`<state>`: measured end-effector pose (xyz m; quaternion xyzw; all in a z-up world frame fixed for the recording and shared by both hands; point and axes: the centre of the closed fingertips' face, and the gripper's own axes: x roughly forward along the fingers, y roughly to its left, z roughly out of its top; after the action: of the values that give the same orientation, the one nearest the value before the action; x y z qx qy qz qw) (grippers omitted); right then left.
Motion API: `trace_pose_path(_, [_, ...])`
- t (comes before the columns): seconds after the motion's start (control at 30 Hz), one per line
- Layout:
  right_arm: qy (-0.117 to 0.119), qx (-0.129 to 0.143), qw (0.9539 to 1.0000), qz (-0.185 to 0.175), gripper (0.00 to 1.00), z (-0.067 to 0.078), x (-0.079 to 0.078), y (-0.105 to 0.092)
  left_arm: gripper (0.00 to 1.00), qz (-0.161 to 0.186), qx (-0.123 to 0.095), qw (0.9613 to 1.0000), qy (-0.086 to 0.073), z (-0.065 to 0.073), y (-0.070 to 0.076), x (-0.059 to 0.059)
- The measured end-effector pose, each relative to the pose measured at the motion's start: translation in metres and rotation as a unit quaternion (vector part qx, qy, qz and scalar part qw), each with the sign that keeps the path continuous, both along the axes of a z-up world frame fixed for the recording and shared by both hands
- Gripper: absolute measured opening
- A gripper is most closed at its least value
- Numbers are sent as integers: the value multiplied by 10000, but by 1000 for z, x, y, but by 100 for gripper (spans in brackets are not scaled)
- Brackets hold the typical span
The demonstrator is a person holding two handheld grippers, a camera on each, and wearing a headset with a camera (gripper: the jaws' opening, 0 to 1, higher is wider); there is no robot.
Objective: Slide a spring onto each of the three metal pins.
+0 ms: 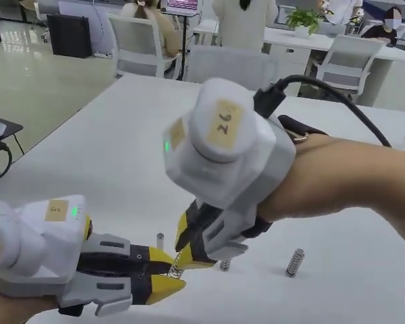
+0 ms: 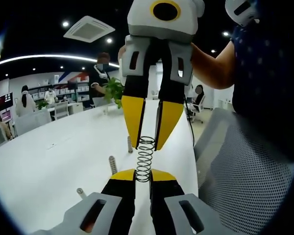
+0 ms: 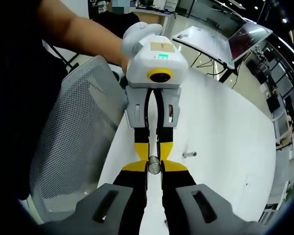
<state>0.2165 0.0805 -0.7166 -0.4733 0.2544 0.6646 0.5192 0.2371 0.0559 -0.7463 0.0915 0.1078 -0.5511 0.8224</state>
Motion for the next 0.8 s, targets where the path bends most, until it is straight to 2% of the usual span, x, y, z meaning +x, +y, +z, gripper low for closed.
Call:
trace_pose_path(0.63, [98, -1, 9999, -117, 8, -3, 4, 1, 2, 47, -41, 10000, 28, -2, 3, 0])
trace_pose_path(0.8, [153, 20, 9998, -140, 11, -4, 2, 0, 2, 56, -38, 10000, 22, -2, 4, -1])
